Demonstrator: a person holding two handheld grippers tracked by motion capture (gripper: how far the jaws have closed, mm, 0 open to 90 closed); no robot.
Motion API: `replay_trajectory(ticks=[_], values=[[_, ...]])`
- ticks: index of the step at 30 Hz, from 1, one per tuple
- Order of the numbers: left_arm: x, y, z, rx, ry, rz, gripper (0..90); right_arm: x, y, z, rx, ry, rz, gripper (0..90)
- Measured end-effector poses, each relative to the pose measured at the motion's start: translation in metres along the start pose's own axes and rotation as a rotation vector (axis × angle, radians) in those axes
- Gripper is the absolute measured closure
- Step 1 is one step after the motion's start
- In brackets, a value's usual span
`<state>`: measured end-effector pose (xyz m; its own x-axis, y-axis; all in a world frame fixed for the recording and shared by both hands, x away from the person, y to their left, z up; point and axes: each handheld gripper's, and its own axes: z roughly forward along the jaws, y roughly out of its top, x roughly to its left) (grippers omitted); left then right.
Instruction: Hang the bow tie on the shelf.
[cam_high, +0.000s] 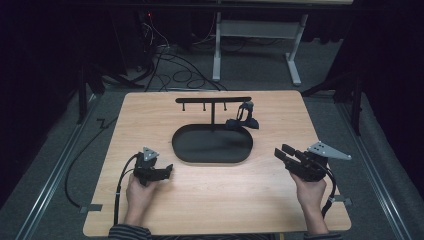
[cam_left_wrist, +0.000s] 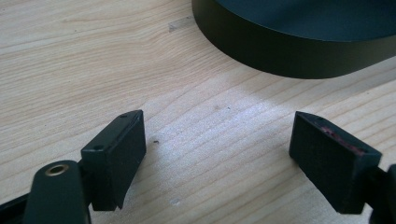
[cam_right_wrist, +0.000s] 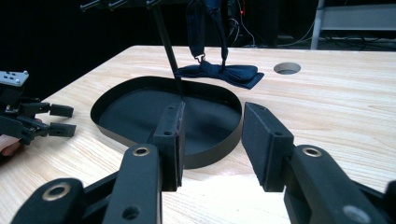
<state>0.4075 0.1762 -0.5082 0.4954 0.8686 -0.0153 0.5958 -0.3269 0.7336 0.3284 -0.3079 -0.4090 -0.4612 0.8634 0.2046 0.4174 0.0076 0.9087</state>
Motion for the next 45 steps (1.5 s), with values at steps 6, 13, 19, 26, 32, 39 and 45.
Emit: replay_trajectory(ticks=[6, 13, 19, 26, 32, 39, 45], values=[[0.000, 0.000, 0.000, 0.000, 0.000, 0.000, 19.1, 0.002, -0.003, 0.004, 0.009, 0.005, 0.001, 61.4], [0.000, 0.000, 0.000, 0.000, 0.000, 0.000, 19.1, 0.007, -0.006, 0.012, 0.024, 0.018, -0.003, 61.4], [0.000, 0.000, 0.000, 0.000, 0.000, 0.000, 19.1, 0.010, -0.009, 0.018, 0.039, 0.024, -0.008, 61.5], [0.000, 0.000, 0.000, 0.001, 0.000, 0.000, 19.1, 0.012, -0.015, 0.027, 0.059, 0.025, -0.004, 61.6], [0.000, 0.000, 0.000, 0.000, 0.000, 0.000, 19.1, 0.016, -0.016, 0.034, 0.074, 0.029, -0.020, 61.7], [0.000, 0.000, 0.000, 0.001, 0.000, 0.001, 19.1, 0.019, -0.018, 0.042, 0.084, 0.036, -0.022, 61.8], [0.000, 0.000, 0.000, 0.001, 0.000, 0.001, 19.1, 0.022, -0.022, 0.050, 0.109, 0.036, -0.031, 61.9]])
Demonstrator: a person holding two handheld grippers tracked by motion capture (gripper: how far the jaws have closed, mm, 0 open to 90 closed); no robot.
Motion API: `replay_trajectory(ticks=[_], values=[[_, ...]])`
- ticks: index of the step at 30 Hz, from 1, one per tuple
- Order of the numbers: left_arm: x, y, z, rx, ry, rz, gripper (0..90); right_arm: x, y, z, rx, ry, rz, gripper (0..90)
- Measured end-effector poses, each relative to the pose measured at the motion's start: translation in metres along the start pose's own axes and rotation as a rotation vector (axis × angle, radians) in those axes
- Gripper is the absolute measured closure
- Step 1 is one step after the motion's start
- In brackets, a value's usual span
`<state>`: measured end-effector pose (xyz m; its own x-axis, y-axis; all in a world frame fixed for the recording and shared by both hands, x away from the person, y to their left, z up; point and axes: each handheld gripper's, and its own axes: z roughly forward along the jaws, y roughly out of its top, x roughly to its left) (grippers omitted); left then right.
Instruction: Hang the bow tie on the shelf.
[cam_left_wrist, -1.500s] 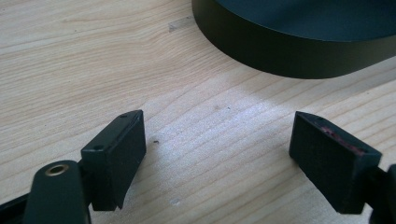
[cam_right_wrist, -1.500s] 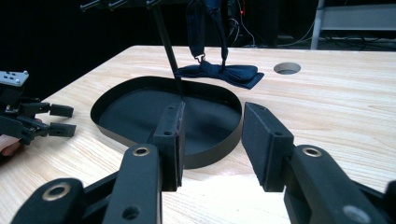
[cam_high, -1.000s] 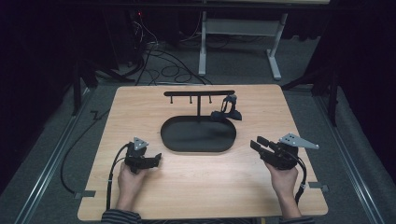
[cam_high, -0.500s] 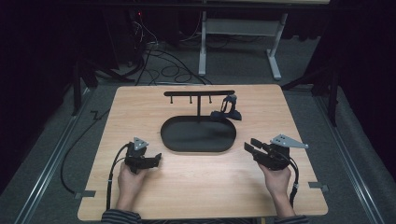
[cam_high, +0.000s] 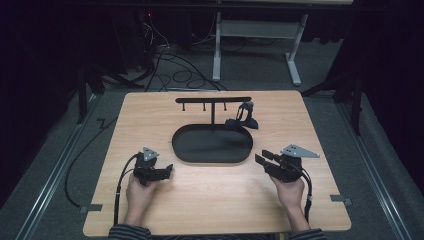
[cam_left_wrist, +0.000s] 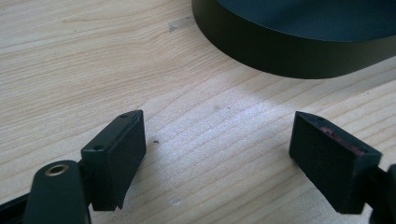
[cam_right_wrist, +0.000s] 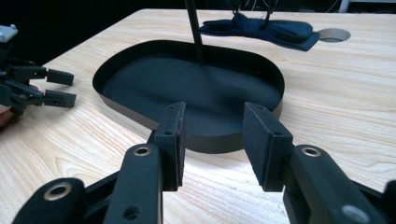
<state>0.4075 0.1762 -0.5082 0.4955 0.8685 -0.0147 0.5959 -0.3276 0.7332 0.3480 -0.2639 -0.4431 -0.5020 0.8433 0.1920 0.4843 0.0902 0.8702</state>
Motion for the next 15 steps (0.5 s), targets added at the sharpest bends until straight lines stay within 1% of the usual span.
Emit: replay_trajectory(ticks=[7, 12, 15], values=[[0.000, 0.000, 0.000, 0.000, 0.000, 0.000, 19.1, 0.001, -0.004, 0.008, 0.028, -0.011, -0.009, 62.0], [0.000, 0.000, 0.000, 0.000, 0.000, 0.000, 19.1, 0.001, -0.007, 0.015, 0.060, -0.030, -0.024, 62.0], [0.000, 0.000, 0.000, 0.000, 0.000, 0.000, 19.1, 0.001, -0.007, 0.018, 0.067, -0.038, -0.035, 62.0]])
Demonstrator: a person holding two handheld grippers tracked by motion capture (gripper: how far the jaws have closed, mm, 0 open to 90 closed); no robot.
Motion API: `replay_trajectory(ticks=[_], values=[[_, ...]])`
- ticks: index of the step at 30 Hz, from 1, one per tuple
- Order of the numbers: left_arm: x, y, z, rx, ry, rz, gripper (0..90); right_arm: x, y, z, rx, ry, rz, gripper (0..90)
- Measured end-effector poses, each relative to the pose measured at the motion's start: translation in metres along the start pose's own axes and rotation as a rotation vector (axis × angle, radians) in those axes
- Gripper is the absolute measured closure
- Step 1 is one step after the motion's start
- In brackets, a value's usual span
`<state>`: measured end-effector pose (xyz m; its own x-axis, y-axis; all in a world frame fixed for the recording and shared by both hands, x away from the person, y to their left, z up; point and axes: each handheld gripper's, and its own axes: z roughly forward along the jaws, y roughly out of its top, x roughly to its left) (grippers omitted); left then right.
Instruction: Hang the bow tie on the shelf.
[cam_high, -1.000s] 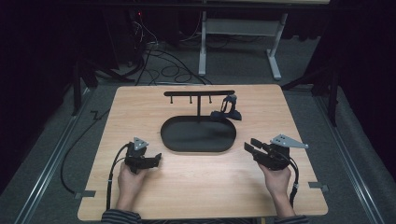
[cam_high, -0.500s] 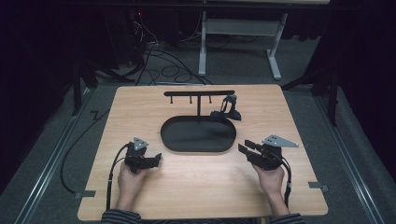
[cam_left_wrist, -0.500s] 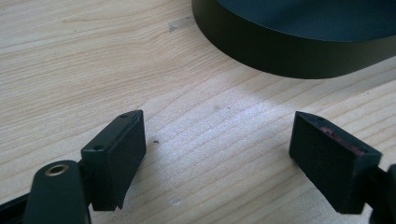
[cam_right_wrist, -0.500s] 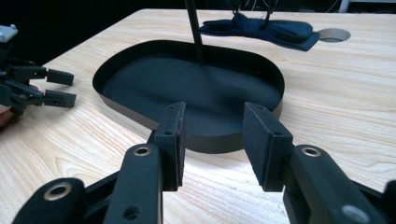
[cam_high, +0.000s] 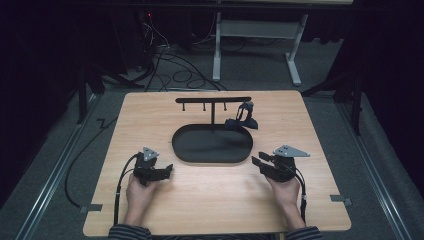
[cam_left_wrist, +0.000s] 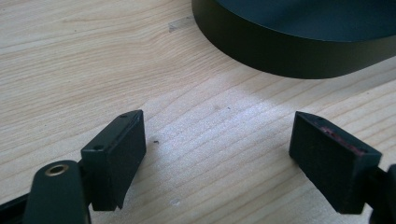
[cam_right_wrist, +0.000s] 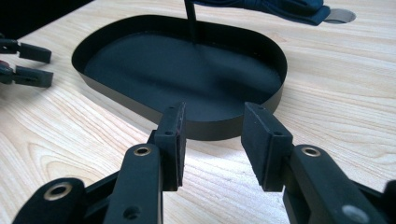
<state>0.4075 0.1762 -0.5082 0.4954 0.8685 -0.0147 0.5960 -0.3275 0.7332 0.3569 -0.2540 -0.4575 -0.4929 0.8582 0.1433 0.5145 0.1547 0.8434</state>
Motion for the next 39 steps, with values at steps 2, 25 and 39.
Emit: replay_trajectory(ticks=[2, 25, 39], values=[[0.000, 0.000, 0.000, 0.000, 0.000, 0.000, 19.1, 0.000, 0.000, 0.002, 0.007, -0.004, -0.003, 62.1], [0.000, 0.000, 0.000, 0.000, 0.000, 0.000, 19.1, -0.005, -0.011, 0.025, 0.083, -0.058, -0.011, 62.6], [0.000, 0.000, 0.000, 0.000, 0.000, -0.001, 19.1, -0.006, -0.015, 0.034, 0.113, -0.105, -0.035, 62.5]])
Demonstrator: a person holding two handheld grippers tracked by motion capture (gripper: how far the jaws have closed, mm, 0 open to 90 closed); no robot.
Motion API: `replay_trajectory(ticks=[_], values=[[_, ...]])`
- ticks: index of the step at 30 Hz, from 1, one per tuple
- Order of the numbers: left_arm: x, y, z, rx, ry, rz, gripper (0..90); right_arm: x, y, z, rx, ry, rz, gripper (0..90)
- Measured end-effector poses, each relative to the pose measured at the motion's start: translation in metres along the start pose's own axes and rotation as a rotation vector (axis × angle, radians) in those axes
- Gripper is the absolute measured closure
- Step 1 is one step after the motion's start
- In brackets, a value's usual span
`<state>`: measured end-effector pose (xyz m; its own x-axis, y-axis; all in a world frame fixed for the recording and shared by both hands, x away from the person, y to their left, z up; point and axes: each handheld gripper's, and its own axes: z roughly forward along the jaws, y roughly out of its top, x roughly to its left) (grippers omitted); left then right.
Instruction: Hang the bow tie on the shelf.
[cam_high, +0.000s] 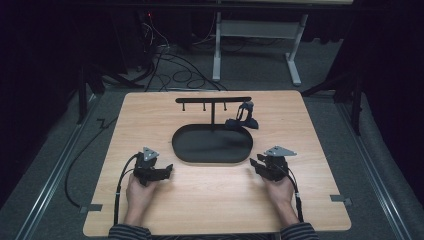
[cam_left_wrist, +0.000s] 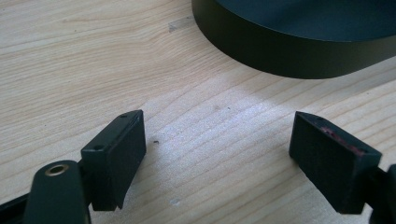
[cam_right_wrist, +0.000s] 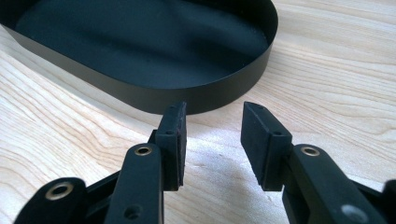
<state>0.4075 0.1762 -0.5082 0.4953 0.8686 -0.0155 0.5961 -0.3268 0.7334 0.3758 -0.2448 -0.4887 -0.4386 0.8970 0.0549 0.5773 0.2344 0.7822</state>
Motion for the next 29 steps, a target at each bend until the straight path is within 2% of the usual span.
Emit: replay_trajectory(ticks=[12, 17, 18, 20, 22, 25, 29], values=[[0.000, 0.000, 0.000, 0.001, 0.000, 0.002, 19.1, 0.002, -0.005, 0.006, 0.027, -0.036, -0.030, 59.7], [0.000, 0.000, 0.000, 0.000, 0.000, 0.001, 19.1, 0.005, -0.007, 0.012, 0.054, -0.053, -0.056, 55.7], [0.000, 0.000, 0.000, 0.000, 0.000, 0.001, 19.0, 0.006, -0.007, 0.013, 0.074, -0.056, -0.060, 54.2], [0.000, 0.000, 0.000, 0.000, 0.000, 0.000, 19.0, 0.007, -0.007, 0.013, 0.073, -0.064, -0.073, 51.9], [0.000, 0.000, 0.000, 0.000, 0.000, 0.001, 19.0, 0.006, -0.007, 0.013, 0.074, -0.065, -0.069, 48.4], [0.000, 0.000, 0.000, 0.000, 0.000, 0.001, 19.0, 0.003, -0.007, 0.014, 0.080, -0.054, -0.038, 45.1], [0.000, 0.000, 0.000, 0.000, 0.000, 0.001, 19.0, 0.004, -0.007, 0.014, 0.083, -0.055, -0.042, 44.3]])
